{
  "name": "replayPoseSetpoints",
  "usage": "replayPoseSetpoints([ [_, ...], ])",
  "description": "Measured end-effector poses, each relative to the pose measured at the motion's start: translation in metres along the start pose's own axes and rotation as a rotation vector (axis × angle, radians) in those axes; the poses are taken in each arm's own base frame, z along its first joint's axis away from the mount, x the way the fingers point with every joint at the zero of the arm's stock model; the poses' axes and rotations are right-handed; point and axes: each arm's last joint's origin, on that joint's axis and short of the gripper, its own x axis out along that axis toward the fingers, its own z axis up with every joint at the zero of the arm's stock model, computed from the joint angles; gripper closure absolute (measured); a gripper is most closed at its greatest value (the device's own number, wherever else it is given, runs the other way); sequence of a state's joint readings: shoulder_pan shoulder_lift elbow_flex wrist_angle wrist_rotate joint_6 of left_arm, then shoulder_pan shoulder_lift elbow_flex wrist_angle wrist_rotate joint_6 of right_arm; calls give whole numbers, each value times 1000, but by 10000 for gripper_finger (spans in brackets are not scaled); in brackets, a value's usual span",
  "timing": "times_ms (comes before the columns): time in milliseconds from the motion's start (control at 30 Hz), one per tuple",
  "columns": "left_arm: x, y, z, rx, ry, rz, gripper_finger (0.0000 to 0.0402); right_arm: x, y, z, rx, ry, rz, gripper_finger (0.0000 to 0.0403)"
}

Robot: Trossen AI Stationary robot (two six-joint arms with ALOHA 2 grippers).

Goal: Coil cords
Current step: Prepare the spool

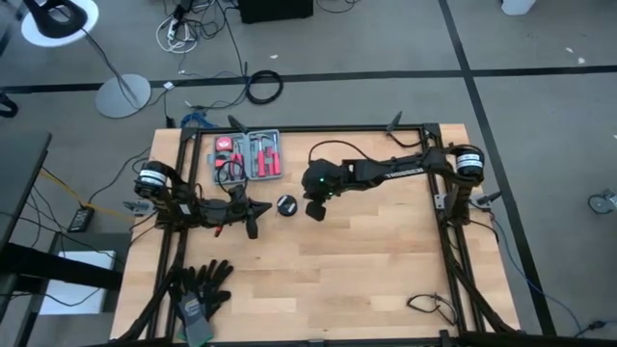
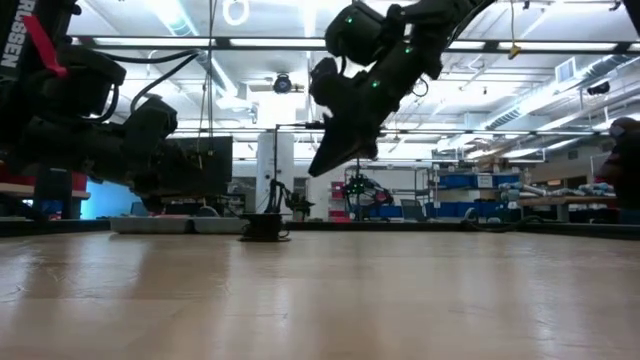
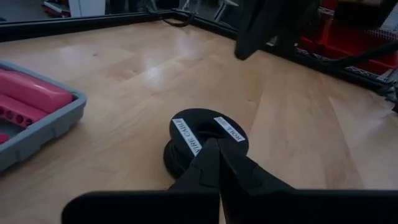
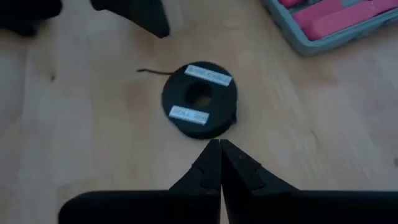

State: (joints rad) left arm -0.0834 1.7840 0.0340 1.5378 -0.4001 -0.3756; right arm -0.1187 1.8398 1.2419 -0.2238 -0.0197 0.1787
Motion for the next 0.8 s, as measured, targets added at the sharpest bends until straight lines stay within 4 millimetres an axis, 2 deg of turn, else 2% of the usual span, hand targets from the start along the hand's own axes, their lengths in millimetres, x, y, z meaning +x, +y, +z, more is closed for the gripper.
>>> replayPoseSetpoints([
  [167, 0, 0, 0, -2, 1, 0, 401, -13, 3, -5, -5, 73, -7, 403],
  [333, 0, 0, 0, -31, 5, -6, 398, -23, 7, -37, -21, 193, -11, 403],
  [433, 0, 0, -1, -41, 12, -10, 398, -36, 8, -58, 53, 125, 2, 403],
  [567, 2, -2, 0, 5, 7, -13, 400, -55, 6, -90, 162, -61, 39, 403],
  [700, 11, -8, 4, 55, -26, -23, 400, -71, 4, -117, 252, -220, 122, 403],
  [800, 21, -13, 8, 98, -39, -21, 401, -76, 1, -133, 263, -295, 154, 402],
])
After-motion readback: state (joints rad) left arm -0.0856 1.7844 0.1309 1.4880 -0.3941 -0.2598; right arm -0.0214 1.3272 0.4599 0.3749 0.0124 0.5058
